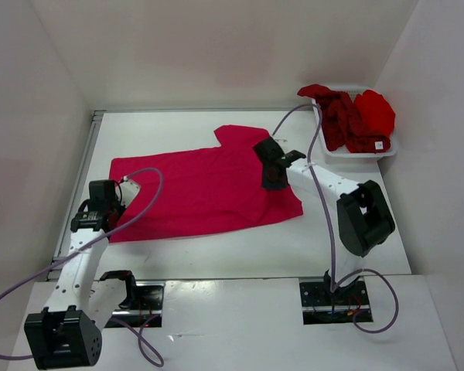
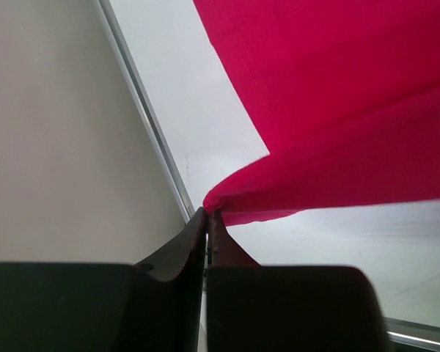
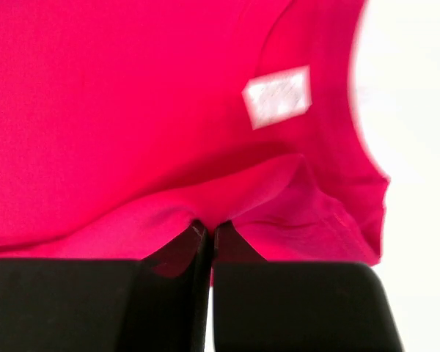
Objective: Fold and stack the t-shirts
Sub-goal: Fold the flattened tshirt in 1/3 of the way
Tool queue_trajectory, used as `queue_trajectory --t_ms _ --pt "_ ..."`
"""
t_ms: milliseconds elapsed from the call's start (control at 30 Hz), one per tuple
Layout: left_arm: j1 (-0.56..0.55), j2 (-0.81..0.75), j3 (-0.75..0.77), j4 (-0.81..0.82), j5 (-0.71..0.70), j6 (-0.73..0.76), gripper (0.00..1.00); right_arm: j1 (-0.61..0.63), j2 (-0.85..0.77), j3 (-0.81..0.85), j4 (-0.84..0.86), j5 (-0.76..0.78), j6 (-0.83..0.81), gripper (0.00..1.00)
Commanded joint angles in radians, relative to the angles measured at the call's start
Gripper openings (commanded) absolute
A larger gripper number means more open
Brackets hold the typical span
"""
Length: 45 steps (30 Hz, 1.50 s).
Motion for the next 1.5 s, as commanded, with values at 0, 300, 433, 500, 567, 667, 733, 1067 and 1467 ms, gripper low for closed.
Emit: queue_trajectory --t_ms 0,300,433,500,567,667,733,1067,1467 --pt "0.017 -0.002 -0.010 0.046 -0.061 -0.021 0.00 -0.065 0.002 0.068 0.107 0.018 -0.036 0.00" --pt "0.026 0.107 -0.010 0.155 -0.041 -0.080 0.00 -0.109 0.147 0.125 0.196 -0.100 -0.104 0.00" --pt "0.026 0.160 -0.010 0.166 -0.041 -0.080 0.00 -0.144 0.158 0.125 0.208 -0.149 -0.104 0.00" --pt "0.026 0.171 0.001 0.166 -0.032 -0.080 0.00 -0.155 0.158 0.134 0.208 -0.160 -0.113 0.00" --pt "0.026 0.180 0.013 0.157 -0.032 -0.080 0.00 -0.155 0.158 0.134 0.199 -0.160 -0.113 0.00" --pt "0.026 0.190 0.013 0.142 -0.022 -0.080 0.00 -0.155 0.158 0.123 0.199 -0.160 -0.113 0.00" --pt "0.026 0.190 0.004 0.142 -0.022 -0.080 0.03 -0.155 0.184 0.114 0.199 -0.160 -0.113 0.15" --pt "0.055 0.271 0.079 0.146 -0.079 -0.071 0.72 -0.232 0.132 0.162 0.125 -0.084 -0.076 0.85" --pt "0.126 0.253 0.021 0.077 0.018 -0.067 0.76 -0.307 -0.011 -0.142 0.124 -0.140 0.077 0.85"
